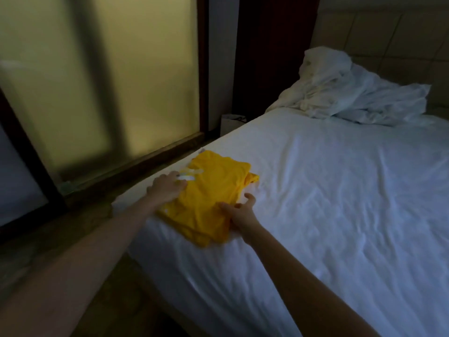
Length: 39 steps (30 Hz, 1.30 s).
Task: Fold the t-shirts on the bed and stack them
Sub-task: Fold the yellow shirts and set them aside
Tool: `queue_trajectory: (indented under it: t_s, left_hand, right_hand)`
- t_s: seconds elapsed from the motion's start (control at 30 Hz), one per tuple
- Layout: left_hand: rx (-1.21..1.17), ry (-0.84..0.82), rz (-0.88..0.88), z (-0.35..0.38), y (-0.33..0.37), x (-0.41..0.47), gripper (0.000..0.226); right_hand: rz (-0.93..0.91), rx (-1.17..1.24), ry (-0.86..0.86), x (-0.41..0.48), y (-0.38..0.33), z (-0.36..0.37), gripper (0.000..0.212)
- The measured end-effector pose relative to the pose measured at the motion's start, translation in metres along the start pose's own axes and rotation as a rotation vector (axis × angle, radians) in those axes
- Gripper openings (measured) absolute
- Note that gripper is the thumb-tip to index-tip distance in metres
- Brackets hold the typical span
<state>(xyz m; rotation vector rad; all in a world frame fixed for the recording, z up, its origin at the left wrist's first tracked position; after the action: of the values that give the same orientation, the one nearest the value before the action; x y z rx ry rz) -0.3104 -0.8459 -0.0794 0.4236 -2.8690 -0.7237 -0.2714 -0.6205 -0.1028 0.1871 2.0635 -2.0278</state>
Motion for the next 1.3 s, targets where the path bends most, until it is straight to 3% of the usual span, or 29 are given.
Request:
queue_trajectory:
  t_s: [0.13, 0.23, 0.33, 0.4, 0.47, 0.57, 0.7, 0.9, 1.0, 1.3]
  left_hand:
    - [0.032, 0.200, -0.051, -0.007, -0.001, -0.017, 0.044]
    - [0.071, 0.187, 0.005, -0.006, -0.007, -0.018, 0.042]
    - [0.158, 0.086, -0.028, 0.001, -0.018, -0.024, 0.046]
    - [0.216, 0.113, -0.035, -0.001, -0.012, -0.031, 0.048]
    - [0.217, 0.172, 0.037, -0.003, 0.003, -0.039, 0.049]
    - [0.214, 0.034, 0.172, 0.019, 0.016, -0.063, 0.051]
    - [0.065, -0.039, 0.069, 0.027, 0.038, -0.095, 0.053]
    - [0.032, -0.146, 0.336, 0.032, 0.116, -0.145, 0.044]
    - [-0.029, -0.148, 0.415, 0.035, 0.148, -0.165, 0.039]
    - [-0.147, -0.312, 0.584, 0.100, 0.269, -0.249, 0.025]
  right_hand:
    - [-0.119, -0.073, 0.001, -0.012, -0.009, 0.019, 0.088]
    - [-0.185, -0.176, 0.017, -0.022, -0.011, 0.031, 0.077]
    - [-0.249, -0.510, 0.029, -0.037, 0.005, 0.041, 0.068]
    - [-0.349, -0.694, 0.081, -0.047, 0.012, 0.043, 0.060]
    - [-0.404, -0.965, 0.129, -0.049, 0.016, 0.040, 0.057]
    - [-0.450, -1.250, 0.060, -0.049, 0.031, 0.030, 0.057]
    - [-0.479, -1.254, -0.002, -0.054, 0.034, 0.019, 0.055]
    - [-0.627, -1.179, 0.105, -0.080, 0.012, -0.028, 0.046]
    - [-0.642, -1.102, 0.200, -0.104, 0.002, -0.079, 0.041]
    - [-0.465, -1.092, 0.527, -0.188, 0.014, -0.265, 0.032]
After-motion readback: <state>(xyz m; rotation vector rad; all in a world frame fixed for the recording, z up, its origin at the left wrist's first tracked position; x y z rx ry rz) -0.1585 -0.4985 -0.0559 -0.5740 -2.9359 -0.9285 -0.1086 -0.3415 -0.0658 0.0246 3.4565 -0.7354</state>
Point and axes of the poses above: each hand's wrist, its own x-axis towards the middle knuckle, its own z-axis out of the palm, y = z × x, the point moved 5 cm from there along x, towards the middle knuckle, and after that the axes turned 4 degrees about y, right-handed, at the moved point
